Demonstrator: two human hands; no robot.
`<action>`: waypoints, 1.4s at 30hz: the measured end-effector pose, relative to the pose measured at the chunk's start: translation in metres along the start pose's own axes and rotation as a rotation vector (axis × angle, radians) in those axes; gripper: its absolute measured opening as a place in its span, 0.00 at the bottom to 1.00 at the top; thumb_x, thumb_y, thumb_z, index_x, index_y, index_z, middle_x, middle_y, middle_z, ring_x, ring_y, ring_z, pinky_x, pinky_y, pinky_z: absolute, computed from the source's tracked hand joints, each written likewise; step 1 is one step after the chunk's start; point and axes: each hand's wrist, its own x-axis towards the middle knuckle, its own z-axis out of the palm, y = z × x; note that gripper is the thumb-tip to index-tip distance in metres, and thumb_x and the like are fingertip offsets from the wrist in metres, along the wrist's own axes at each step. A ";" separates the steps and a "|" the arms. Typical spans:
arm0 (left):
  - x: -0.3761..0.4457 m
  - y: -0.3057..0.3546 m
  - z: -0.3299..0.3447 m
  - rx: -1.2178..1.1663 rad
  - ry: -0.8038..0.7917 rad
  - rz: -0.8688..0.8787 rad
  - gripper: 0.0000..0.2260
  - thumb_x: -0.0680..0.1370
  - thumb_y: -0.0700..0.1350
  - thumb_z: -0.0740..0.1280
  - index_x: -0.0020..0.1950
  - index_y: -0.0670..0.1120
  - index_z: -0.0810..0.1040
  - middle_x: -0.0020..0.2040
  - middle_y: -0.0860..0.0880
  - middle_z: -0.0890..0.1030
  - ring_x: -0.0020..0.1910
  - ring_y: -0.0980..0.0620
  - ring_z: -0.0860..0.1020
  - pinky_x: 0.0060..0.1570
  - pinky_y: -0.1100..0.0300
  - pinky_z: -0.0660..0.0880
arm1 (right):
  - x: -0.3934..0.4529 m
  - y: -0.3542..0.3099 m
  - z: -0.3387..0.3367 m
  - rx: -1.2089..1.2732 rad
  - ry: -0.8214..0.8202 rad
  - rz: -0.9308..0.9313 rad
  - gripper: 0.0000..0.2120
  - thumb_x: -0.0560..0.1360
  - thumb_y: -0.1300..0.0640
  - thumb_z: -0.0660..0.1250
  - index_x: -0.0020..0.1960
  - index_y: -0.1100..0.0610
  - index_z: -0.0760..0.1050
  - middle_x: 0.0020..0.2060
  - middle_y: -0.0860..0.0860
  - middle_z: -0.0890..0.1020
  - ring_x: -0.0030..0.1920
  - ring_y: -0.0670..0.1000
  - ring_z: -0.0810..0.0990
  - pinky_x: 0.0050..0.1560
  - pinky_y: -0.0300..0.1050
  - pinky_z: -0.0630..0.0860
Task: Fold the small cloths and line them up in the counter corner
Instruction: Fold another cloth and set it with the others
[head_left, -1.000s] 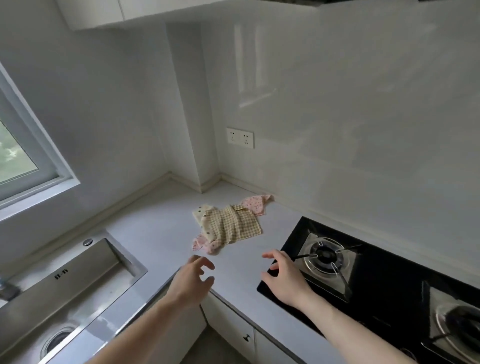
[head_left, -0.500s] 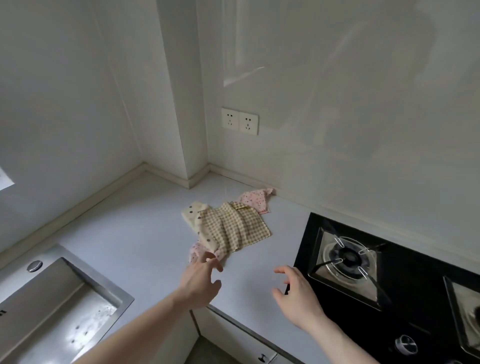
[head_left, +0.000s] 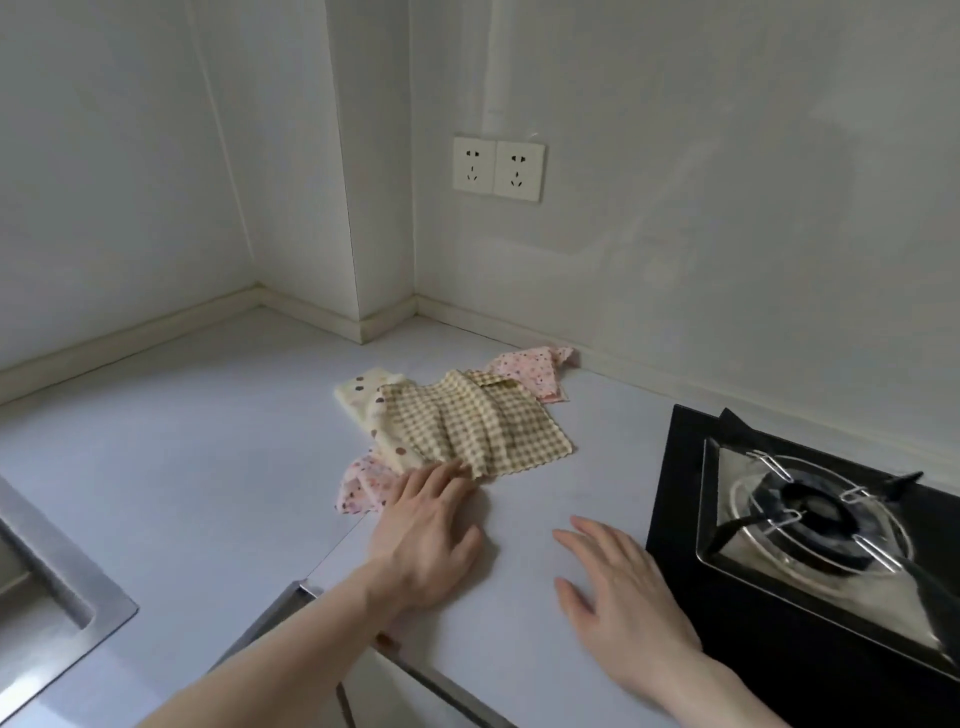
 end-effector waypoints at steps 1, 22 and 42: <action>0.000 -0.001 0.005 0.016 0.021 0.023 0.29 0.74 0.62 0.56 0.75 0.56 0.69 0.80 0.56 0.62 0.79 0.51 0.58 0.79 0.50 0.50 | -0.001 0.002 0.006 -0.022 0.027 -0.009 0.35 0.74 0.34 0.42 0.79 0.41 0.58 0.79 0.39 0.56 0.79 0.43 0.52 0.79 0.42 0.51; -0.037 0.054 -0.074 0.056 0.263 0.235 0.23 0.81 0.45 0.61 0.76 0.50 0.70 0.76 0.54 0.70 0.78 0.52 0.63 0.79 0.49 0.48 | -0.080 -0.029 0.025 0.141 0.294 0.067 0.24 0.80 0.51 0.63 0.75 0.48 0.65 0.72 0.44 0.71 0.71 0.47 0.71 0.72 0.42 0.66; -0.153 0.176 -0.244 -0.385 0.308 0.244 0.05 0.73 0.44 0.75 0.46 0.53 0.89 0.42 0.60 0.86 0.40 0.66 0.81 0.45 0.69 0.76 | -0.216 -0.116 -0.088 0.519 0.382 -0.076 0.17 0.76 0.33 0.63 0.60 0.40 0.75 0.57 0.35 0.80 0.55 0.39 0.79 0.58 0.46 0.79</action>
